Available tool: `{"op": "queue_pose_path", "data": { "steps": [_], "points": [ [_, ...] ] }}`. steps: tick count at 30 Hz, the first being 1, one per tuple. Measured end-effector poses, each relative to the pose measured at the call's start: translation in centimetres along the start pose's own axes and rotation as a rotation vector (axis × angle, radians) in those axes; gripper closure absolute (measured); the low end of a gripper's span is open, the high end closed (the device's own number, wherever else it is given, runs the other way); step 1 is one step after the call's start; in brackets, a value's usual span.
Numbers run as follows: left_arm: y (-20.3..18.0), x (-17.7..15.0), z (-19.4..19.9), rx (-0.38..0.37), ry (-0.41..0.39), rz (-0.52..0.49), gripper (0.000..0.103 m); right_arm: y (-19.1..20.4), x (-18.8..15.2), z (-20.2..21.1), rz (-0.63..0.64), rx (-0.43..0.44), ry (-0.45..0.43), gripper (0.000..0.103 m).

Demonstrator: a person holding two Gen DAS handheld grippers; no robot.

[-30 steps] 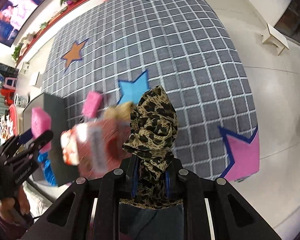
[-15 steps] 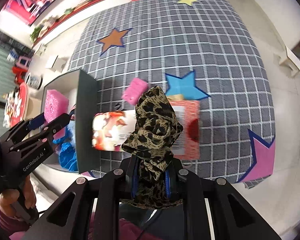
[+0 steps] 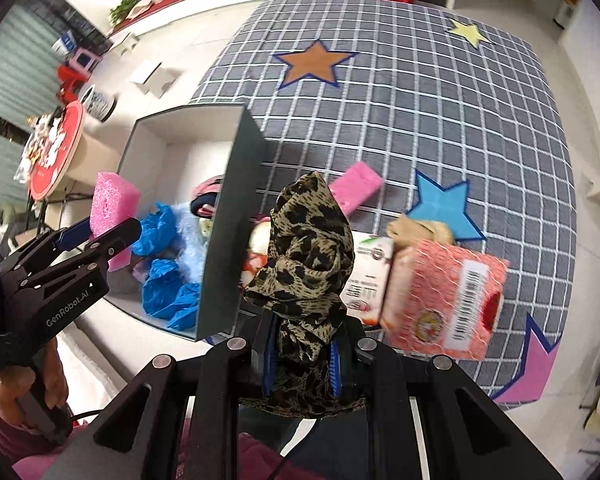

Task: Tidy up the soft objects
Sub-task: 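Carry the pink sponge and leopard scrunchie with both grippers over the box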

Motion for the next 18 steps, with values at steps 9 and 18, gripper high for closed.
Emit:
{"op": "queue_pose_path", "data": {
  "steps": [9, 18],
  "points": [
    [3.2, -0.6, 0.0, 0.01, 0.004, 0.062, 0.046, 2.9, 1.2, -0.5, 0.068, -0.005, 0.005, 0.082],
    [5.3, -1.0, -0.3, 0.018, 0.012, 0.103, 0.046, 5.4, 2.4, -1.1, 0.117, -0.005, 0.009, 0.082]
  ]
}}
Point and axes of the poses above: each gripper's, at about its wrist camera, not at the fingertips, and z roughly against the way its jaws point, y to its left, x to its top, the point moved 9 cm from there along -z, roughly the way its jaws point, and after that the axes turned 4 degrees about y, right-handed, at the moved point
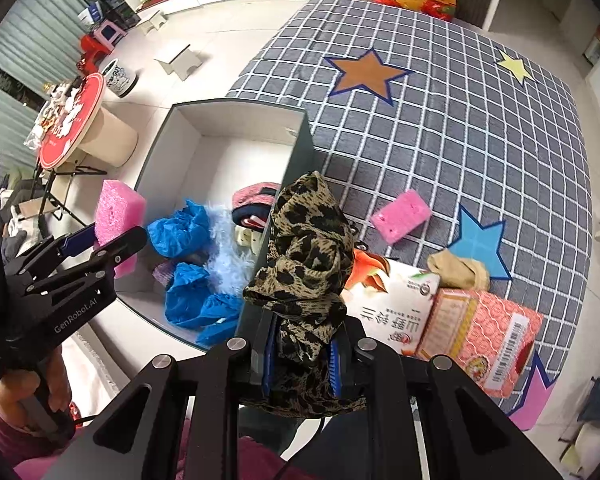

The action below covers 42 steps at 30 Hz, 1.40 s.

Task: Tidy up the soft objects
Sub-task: 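Carry the pink sponge and leopard scrunchie with both grippers over the box, then open both grippers to drop the sponge and leopard scrunchie into the box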

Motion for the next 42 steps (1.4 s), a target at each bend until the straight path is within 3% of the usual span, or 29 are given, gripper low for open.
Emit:
{"op": "queue_pose_path", "data": {
  "steps": [27, 42],
  "points": [
    [2.0, -1.3, -2.3, -0.005, 0.079, 0.098, 0.046, 7.0, 3.6, -2.8, 0.136, 0.047, 0.052, 0.082],
    [2.7, -1.5, -3.3, 0.002, 0.112, 0.108, 0.046, 8.6, 4.3, -4.2, 0.161, 0.053, 0.084, 0.082]
  ]
}}
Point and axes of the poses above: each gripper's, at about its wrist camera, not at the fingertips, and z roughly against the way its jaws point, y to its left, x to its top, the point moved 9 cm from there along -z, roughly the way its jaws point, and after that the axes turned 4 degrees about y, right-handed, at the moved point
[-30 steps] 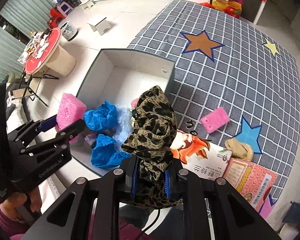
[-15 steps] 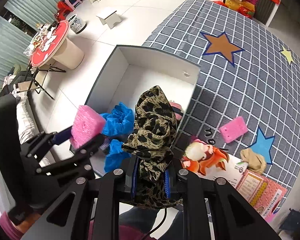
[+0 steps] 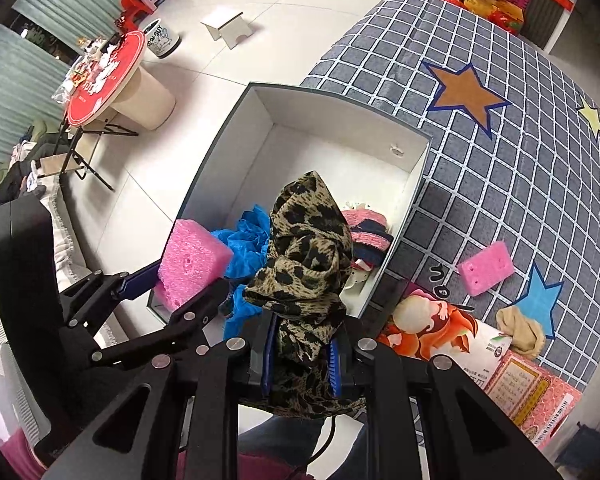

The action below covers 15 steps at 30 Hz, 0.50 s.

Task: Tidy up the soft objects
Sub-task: 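Open both grippers to drop the sponge and leopard scrunchie into the box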

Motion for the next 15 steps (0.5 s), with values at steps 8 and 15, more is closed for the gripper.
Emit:
{"op": "queue_pose_path", "data": {
  "steps": [8, 15],
  "points": [
    [0.21, 0.51, -0.49, 0.013, 0.01, -0.007, 0.046, -0.02, 0.61, -0.63, -0.006, -0.001, 0.012, 0.082],
    [0.3, 0.91, -0.65, 0.019, 0.013, -0.007, 0.046, 0.19, 0.97, -0.72, 0.001, -0.003, 0.013, 0.082]
  ]
}}
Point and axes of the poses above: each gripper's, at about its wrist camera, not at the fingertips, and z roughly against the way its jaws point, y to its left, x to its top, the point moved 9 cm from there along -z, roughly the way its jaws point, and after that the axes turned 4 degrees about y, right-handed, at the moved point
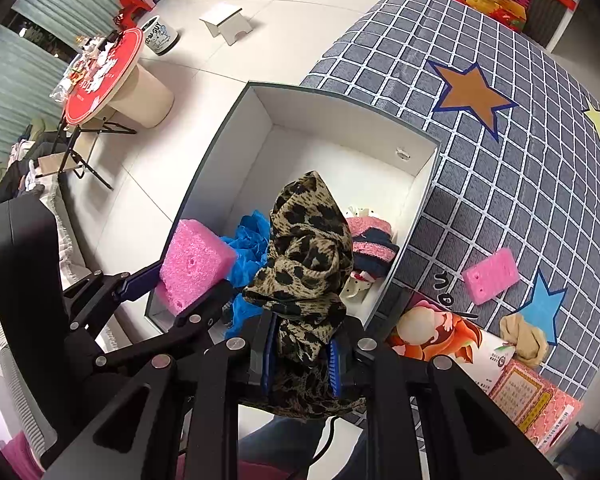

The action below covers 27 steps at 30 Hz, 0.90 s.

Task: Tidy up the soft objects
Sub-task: 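Open both grippers to drop the sponge and leopard scrunchie into the box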

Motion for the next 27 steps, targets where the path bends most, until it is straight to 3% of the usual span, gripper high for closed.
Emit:
{"op": "queue_pose_path", "data": {
  "steps": [27],
  "points": [
    [0.12, 0.54, -0.58, 0.01, 0.01, -0.008, 0.045, -0.05, 0.64, -0.74, -0.005, 0.001, 0.007, 0.082]
  ]
}}
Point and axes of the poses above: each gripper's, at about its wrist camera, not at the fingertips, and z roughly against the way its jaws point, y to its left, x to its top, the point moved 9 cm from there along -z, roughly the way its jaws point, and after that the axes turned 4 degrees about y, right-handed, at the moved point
